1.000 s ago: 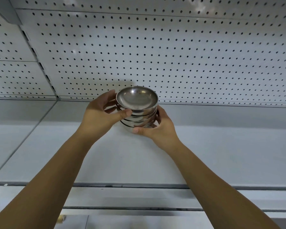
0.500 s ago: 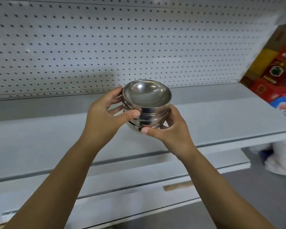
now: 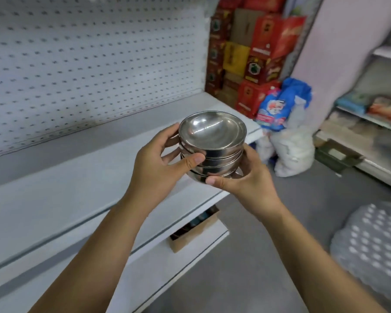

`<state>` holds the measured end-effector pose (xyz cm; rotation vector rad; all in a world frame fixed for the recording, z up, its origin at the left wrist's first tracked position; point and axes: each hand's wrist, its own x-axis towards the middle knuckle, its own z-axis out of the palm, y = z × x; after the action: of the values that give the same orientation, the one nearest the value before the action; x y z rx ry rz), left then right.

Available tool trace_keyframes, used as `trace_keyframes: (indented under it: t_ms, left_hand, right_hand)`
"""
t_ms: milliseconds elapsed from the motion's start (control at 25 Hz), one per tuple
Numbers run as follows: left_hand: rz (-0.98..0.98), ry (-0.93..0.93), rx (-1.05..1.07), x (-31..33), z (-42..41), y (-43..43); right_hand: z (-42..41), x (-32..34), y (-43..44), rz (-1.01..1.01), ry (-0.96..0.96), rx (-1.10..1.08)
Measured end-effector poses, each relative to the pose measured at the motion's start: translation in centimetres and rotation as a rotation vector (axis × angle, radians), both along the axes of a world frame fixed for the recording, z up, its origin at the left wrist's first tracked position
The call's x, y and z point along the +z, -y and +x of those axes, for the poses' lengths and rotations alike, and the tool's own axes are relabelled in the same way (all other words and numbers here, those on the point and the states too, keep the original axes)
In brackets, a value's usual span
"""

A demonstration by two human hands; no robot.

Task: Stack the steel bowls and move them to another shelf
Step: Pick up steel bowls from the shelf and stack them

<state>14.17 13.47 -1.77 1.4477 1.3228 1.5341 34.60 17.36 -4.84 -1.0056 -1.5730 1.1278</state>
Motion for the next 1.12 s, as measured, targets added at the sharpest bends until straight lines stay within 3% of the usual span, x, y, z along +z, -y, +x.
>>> trace_keyframes:
  t_ms: [640, 840, 1120]
  left_hand:
    - [0.109, -0.136, -0.714, 1.9, 30.0, -20.8]
    - [0.177, -0.279, -0.816, 5.0, 37.8, -31.9]
    - [0.144, -0.266, -0.995, 5.1, 48.4, -42.7]
  right_hand:
    - [27.8, 0.5, -5.8, 0.051, -0.064, -0.721]
    - [34.4, 2.1, -13.8, 0.088, -0.088, -0.82]
    - [43.5, 1.6, -22.7, 0.087, -0.111, -0.922]
